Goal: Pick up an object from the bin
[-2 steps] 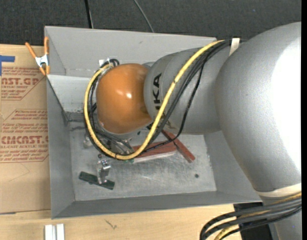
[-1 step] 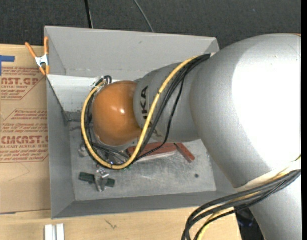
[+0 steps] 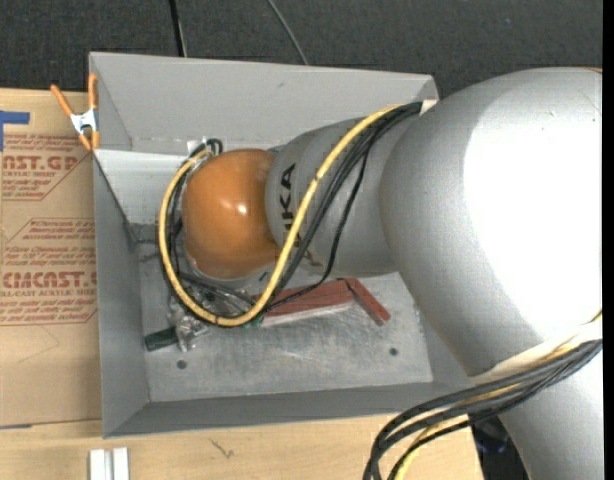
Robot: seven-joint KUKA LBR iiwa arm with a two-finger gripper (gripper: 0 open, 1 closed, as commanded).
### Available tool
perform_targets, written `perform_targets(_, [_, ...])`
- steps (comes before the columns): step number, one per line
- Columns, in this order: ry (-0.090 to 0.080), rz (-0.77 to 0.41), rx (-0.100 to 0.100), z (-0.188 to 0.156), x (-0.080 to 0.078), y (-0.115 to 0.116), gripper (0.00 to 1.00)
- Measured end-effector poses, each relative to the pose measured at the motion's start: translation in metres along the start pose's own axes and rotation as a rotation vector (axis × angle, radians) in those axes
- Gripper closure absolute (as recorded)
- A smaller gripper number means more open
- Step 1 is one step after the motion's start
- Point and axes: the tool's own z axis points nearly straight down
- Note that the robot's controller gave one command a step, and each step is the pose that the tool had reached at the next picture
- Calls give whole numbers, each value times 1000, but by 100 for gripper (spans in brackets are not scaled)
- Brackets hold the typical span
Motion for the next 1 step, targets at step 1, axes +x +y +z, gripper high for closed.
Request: perform_targets(1, [0, 0, 0, 0, 0, 0, 100])
